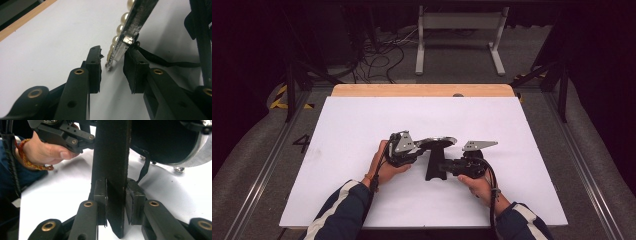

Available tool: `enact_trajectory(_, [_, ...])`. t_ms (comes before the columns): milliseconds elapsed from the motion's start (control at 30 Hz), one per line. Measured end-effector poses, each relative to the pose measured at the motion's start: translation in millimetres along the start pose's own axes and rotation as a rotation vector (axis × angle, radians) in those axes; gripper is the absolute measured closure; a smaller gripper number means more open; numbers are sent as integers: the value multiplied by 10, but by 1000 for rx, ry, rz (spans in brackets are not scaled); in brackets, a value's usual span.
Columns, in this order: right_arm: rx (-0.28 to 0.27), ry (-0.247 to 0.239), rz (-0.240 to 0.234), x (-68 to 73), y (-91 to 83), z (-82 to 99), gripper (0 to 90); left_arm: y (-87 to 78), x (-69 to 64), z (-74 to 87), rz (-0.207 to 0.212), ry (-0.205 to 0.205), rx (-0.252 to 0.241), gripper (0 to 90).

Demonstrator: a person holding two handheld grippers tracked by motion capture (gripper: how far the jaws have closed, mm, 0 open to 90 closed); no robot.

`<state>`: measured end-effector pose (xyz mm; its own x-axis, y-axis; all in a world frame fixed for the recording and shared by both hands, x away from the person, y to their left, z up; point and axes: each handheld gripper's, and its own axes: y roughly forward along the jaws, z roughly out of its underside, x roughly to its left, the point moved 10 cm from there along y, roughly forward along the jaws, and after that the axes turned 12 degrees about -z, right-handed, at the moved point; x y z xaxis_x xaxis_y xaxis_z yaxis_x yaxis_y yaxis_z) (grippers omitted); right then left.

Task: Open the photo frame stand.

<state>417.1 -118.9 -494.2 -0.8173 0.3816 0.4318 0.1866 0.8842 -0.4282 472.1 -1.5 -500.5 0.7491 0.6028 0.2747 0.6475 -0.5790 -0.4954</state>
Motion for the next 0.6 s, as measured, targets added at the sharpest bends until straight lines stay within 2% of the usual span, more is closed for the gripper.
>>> enact_trajectory(167, [9,-28,21,-1,-27,-5,758,-53,37,-2,1,-24,-8,616])
enact_trajectory(300, [-6,-74,80,5,-118,-63,766,-137,76,7,7,-21,-8,574])
enact_trajectory(367, [-18,-82,89,18,-162,-88,768,-188,98,1,19,-15,-17,549])
enact_trajectory(400, [-22,-88,99,17,-184,-98,774,-214,103,3,22,-11,-17,533])
enact_trajectory(500, [-22,-96,128,-1,-241,-105,859,-258,114,30,1,67,0,524])
enact_trajectory(533, [-15,-104,148,-16,-268,-108,896,-280,114,34,-7,84,-1,489])
enact_trajectory(600, [-10,-113,157,-18,-277,-113,900,-333,125,30,-23,84,-17,460])
